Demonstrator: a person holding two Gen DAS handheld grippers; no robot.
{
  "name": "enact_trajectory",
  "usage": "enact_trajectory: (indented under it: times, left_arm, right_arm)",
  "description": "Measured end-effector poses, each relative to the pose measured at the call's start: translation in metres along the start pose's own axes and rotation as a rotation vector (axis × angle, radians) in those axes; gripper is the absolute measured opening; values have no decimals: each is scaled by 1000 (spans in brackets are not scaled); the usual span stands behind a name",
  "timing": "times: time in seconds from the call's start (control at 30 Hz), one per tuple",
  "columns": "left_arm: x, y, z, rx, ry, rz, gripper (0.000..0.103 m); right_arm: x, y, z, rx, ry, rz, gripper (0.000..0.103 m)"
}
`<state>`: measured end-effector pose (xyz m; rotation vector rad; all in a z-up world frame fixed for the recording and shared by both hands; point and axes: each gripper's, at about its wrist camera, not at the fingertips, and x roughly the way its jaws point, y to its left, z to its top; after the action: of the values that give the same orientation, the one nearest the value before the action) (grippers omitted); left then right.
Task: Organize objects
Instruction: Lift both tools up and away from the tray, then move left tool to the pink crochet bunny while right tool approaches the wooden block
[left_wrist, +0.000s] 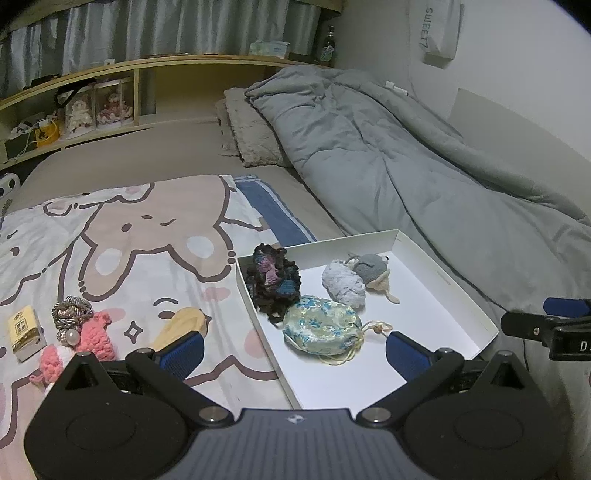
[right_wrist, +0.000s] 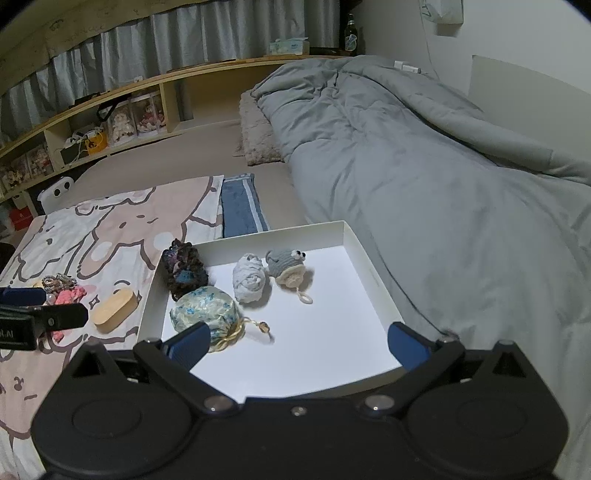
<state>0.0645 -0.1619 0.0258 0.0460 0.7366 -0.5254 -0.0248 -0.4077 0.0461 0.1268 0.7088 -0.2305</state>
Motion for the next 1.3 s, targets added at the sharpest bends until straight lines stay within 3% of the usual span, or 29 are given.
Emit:
enact_trajectory:
  times: [0.23,0.57,1.13,1.3]
  left_arm:
    - [-6,18,-4,-39,-28,16,103]
    - [-24,71,-2,-104,-76,110,103]
    - [-50,165,-16,-177,-91,307,103]
    - [-48,186,-22,-227,-91,313,102]
  right_arm:
    - [8,10,0,-3,10,11,103]
    - [19,52,15,-30,-21,75,103]
    - [54,151,32,-70,-67,285,103]
    - [73,172,29,-101,-69,333,103]
